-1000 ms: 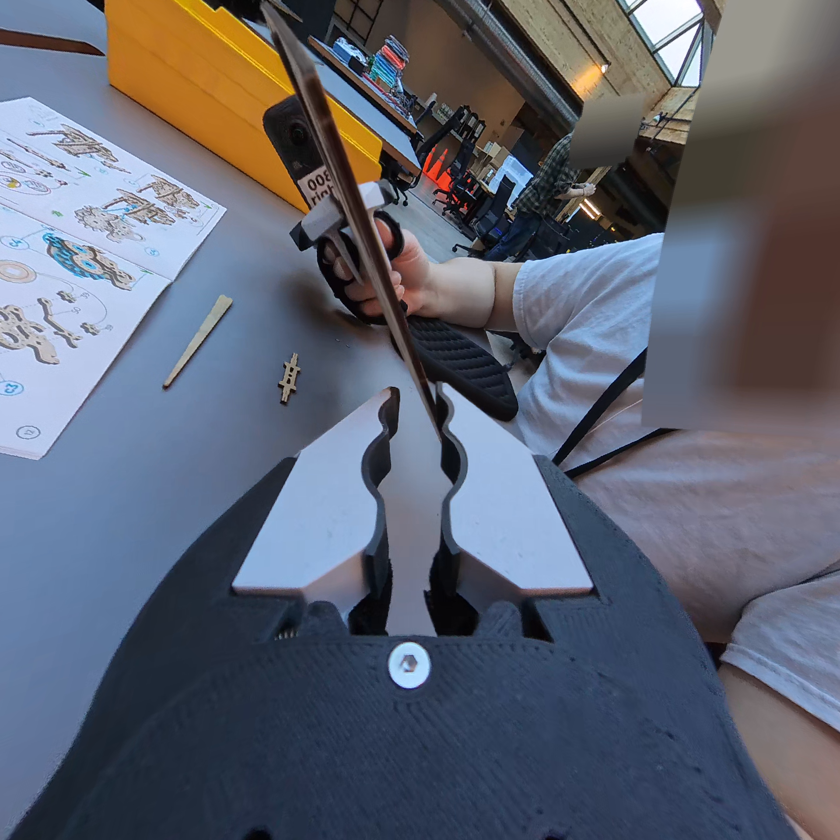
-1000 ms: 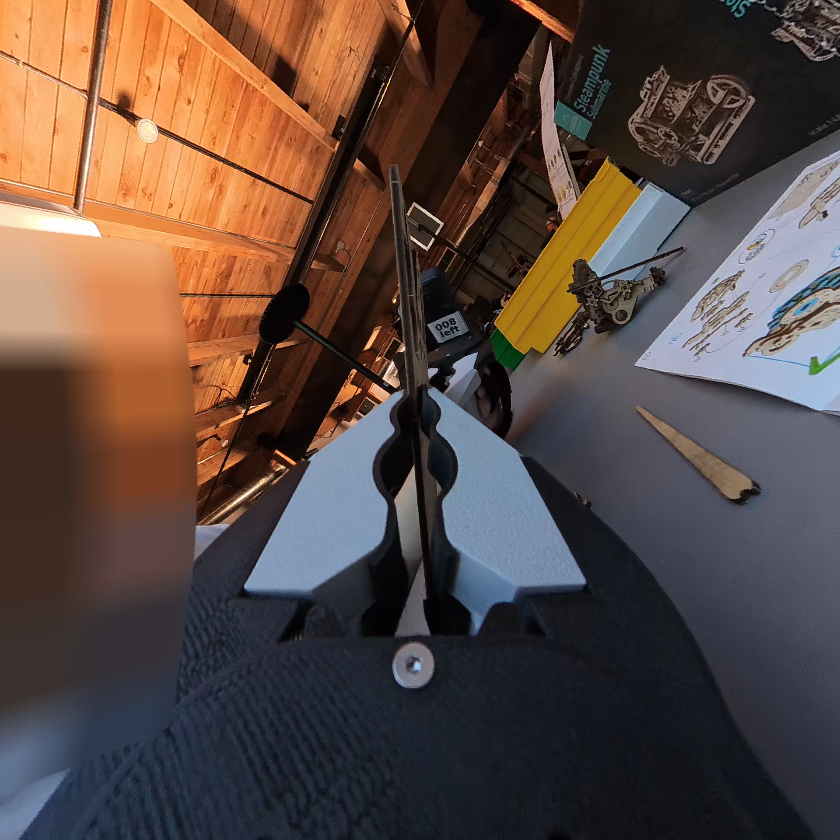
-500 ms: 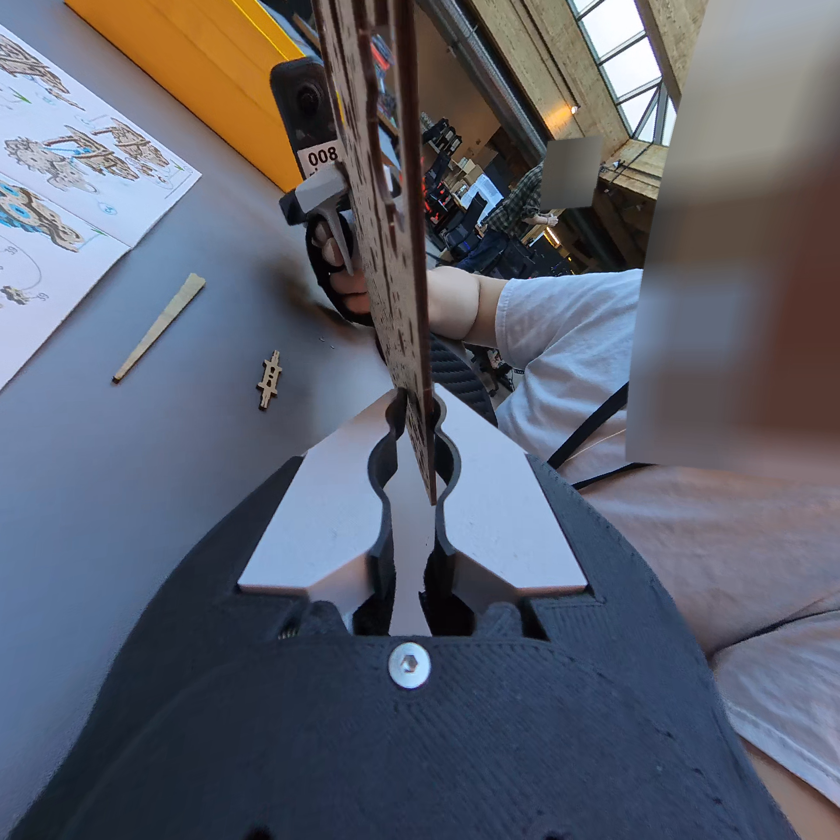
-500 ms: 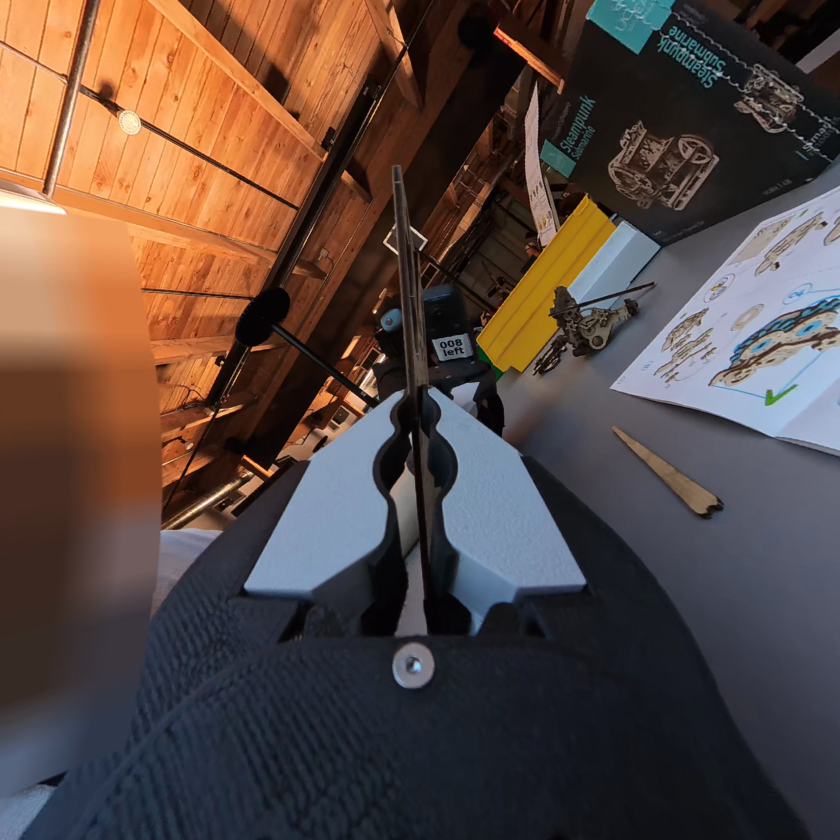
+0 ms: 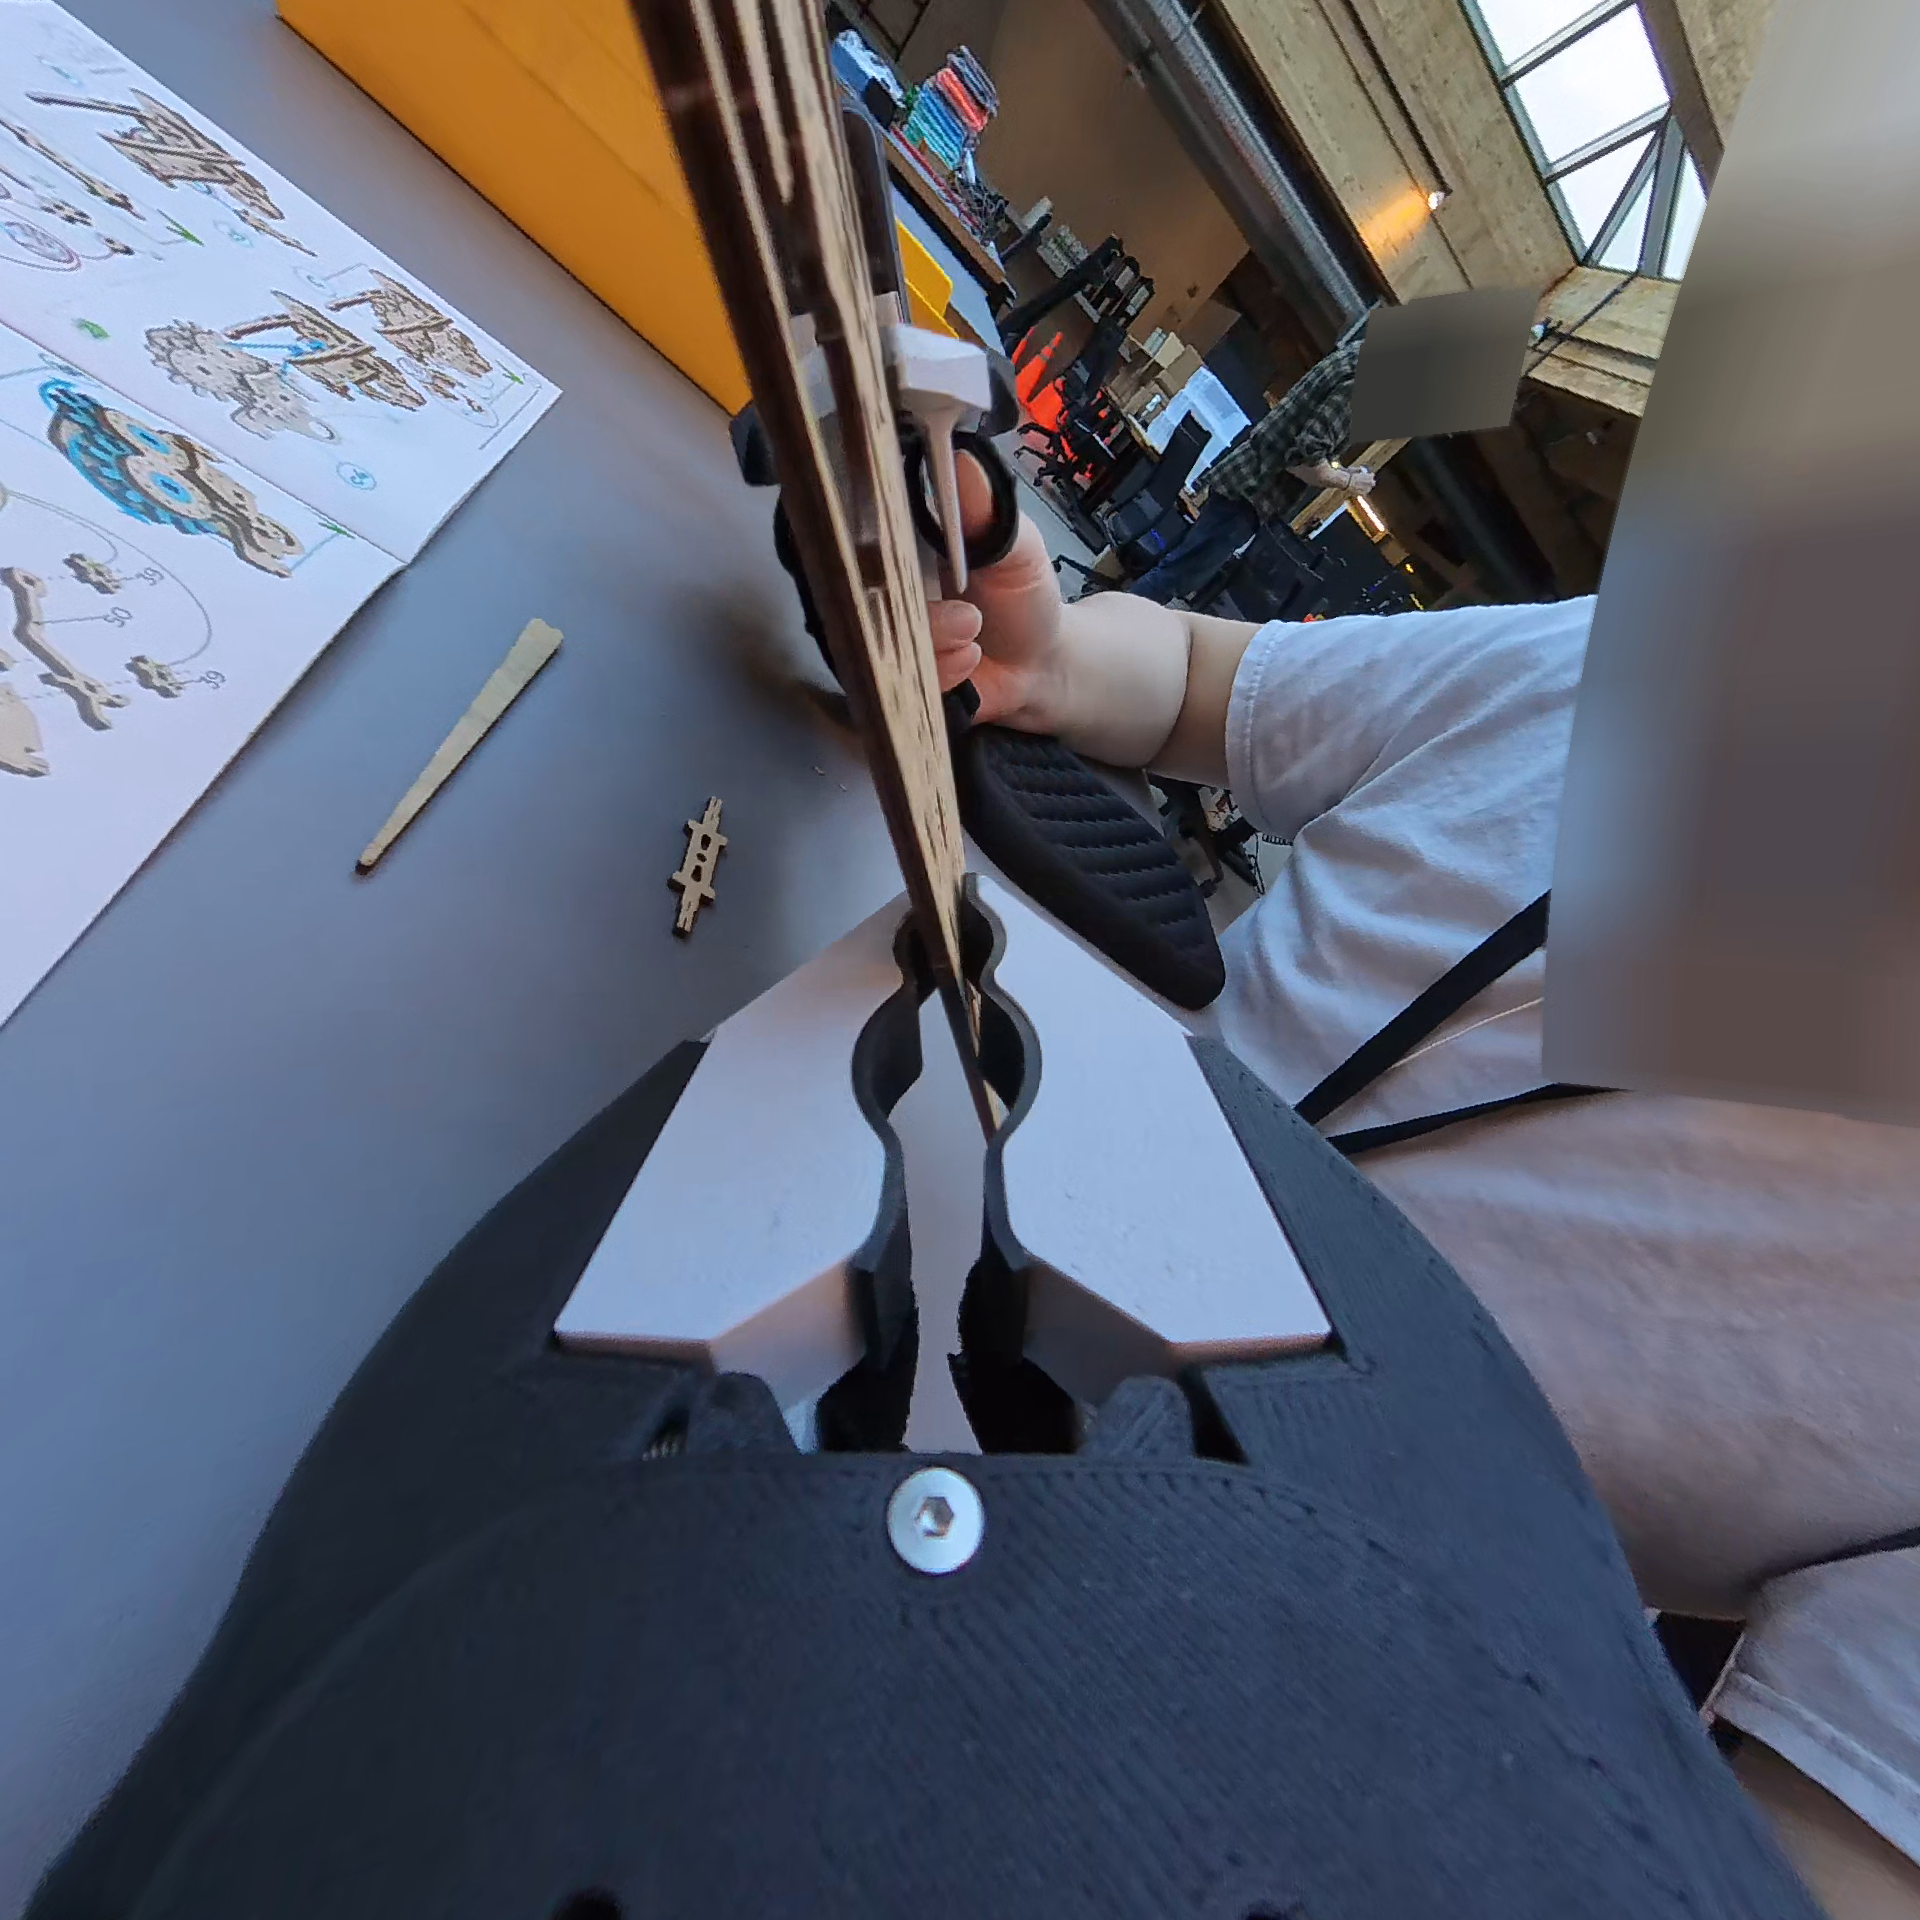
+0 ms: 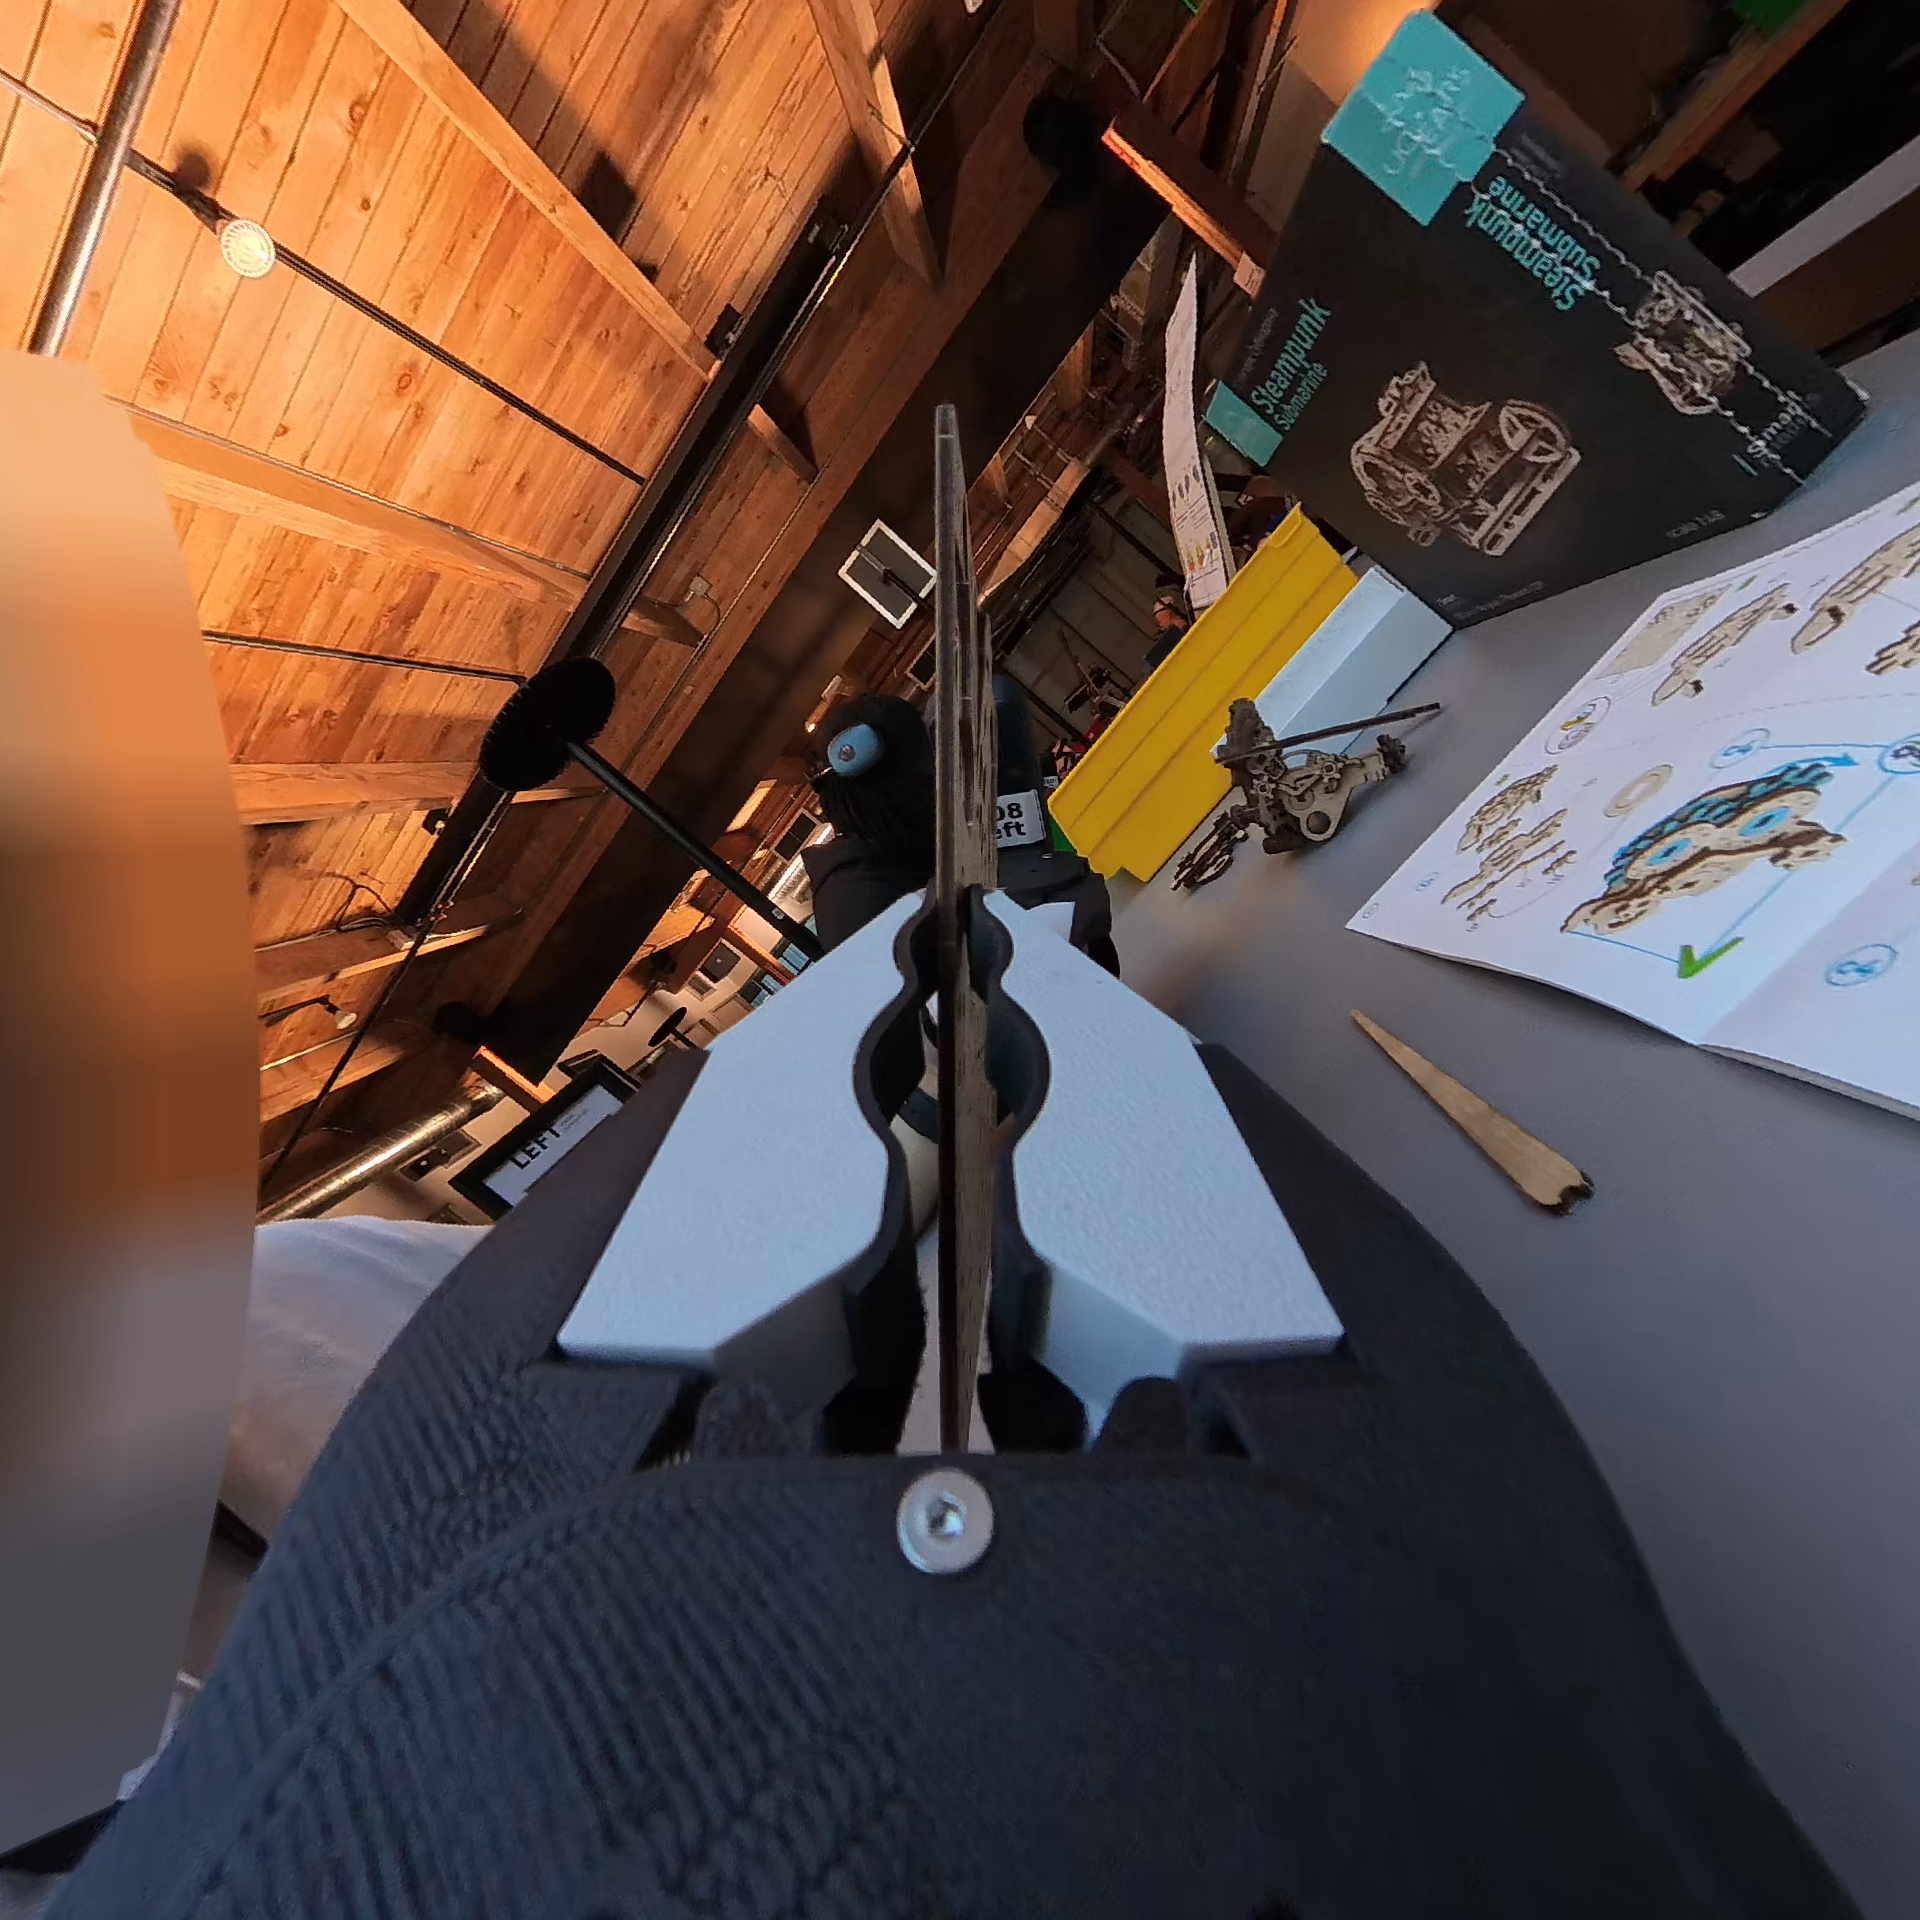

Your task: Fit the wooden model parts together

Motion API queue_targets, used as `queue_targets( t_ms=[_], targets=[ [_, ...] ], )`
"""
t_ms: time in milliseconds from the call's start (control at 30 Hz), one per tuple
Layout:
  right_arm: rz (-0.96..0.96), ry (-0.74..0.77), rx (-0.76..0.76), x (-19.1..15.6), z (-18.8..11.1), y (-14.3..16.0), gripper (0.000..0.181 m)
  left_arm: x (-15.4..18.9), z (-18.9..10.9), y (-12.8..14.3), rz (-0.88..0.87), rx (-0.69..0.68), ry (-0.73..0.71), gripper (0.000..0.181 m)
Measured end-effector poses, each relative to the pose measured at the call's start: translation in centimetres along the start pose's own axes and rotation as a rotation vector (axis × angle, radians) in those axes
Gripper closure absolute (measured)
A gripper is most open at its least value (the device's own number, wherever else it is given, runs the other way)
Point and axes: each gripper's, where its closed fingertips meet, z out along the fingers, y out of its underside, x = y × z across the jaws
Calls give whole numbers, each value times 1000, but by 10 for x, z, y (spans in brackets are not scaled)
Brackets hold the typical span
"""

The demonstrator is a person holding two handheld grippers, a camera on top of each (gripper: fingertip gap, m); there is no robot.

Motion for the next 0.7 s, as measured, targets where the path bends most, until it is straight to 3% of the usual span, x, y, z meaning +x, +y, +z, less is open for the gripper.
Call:
queue_targets(
  t_ms=[100, 367, 433, 567, 700],
  targets=[
    [-69, 37, 64, -1, -3, -12, 164, -1, -2, 2, -2, -18, -5, 181],
    [-132, 100, 82, 5, -8, -17, 161, -5, -21, -7, 7, 24, -70, 181],
    [-172, 128, 145, 3, -16, -30, 162, -8, -31, -9, 22, 35, -110, 181],
    [-459, 377, 393, 6, -67, -86, 169, -18, -62, -22, 83, 100, -261, 181],
    [-736, 547, 344, 12, -80, -102, 173, -20, -71, -27, 76, 164, -257, 181]
  ],
)
